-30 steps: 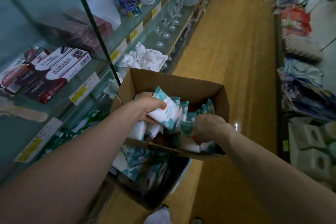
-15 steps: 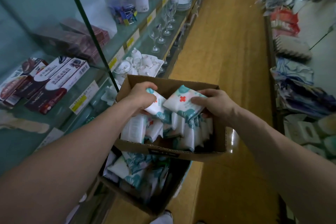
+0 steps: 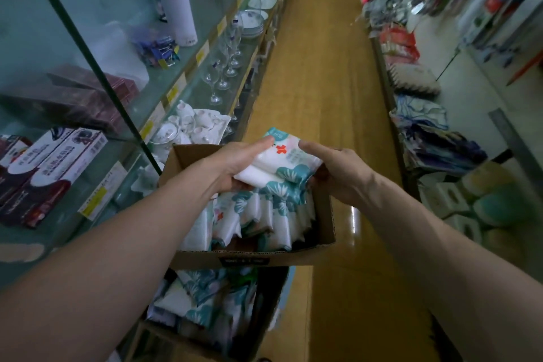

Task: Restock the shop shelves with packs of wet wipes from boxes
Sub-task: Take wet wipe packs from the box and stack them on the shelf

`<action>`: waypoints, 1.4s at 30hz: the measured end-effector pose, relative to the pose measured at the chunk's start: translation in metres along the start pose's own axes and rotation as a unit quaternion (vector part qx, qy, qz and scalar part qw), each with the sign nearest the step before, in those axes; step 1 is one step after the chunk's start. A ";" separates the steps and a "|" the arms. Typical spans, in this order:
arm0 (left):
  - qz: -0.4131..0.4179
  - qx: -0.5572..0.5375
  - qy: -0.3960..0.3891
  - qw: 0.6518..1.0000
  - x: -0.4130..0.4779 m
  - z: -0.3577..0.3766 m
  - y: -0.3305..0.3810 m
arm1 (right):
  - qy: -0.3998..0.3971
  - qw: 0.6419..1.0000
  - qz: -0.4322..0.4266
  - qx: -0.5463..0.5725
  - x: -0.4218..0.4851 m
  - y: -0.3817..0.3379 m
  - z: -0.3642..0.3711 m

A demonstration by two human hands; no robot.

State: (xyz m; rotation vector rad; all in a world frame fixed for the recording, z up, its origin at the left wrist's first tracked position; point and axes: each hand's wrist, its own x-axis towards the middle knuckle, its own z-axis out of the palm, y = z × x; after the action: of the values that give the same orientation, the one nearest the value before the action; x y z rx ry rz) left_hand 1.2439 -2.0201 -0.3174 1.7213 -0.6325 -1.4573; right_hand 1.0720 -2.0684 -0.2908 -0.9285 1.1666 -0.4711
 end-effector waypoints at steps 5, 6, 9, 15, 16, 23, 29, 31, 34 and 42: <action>0.002 0.004 -0.010 1.000 -0.005 0.029 0.006 | 0.066 0.998 0.001 -0.001 -0.017 0.002 -0.017; 0.002 0.004 -0.017 1.000 -0.008 0.037 0.008 | 0.087 0.996 -0.007 -0.028 -0.021 0.002 -0.022; 0.007 0.015 -0.017 1.000 -0.016 0.067 0.017 | 0.138 0.984 -0.059 -0.101 -0.036 0.001 -0.043; 0.009 0.027 -0.049 0.998 -0.045 0.150 0.028 | 0.196 0.976 -0.062 -0.075 -0.087 0.001 -0.113; 0.013 0.029 -0.053 0.998 -0.051 0.166 0.028 | 0.195 0.979 -0.047 -0.044 -0.097 0.002 -0.128; 0.044 0.059 -0.113 0.991 -0.108 0.300 0.026 | 0.357 0.920 -0.079 -0.142 -0.180 0.030 -0.240; 0.093 0.119 -0.170 0.974 -0.168 0.418 0.021 | 0.438 0.884 -0.087 -0.140 -0.274 0.053 -0.340; 0.103 0.125 -0.189 0.969 -0.188 0.452 0.018 | 0.455 0.875 -0.090 -0.136 -0.299 0.059 -0.370; 0.110 0.119 -0.233 0.959 -0.217 0.497 0.014 | 0.491 0.858 -0.097 -0.119 -0.336 0.069 -0.405; 0.155 0.162 -0.322 0.920 -0.267 0.600 0.016 | 0.563 0.816 -0.111 -0.074 -0.417 0.090 -0.476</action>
State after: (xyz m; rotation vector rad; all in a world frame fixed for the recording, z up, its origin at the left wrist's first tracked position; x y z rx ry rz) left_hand 0.6056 -1.9649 -0.1735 1.2546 -1.4963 -1.7493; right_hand 0.4708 -1.8855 -0.1734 -0.9155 2.1967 -1.2351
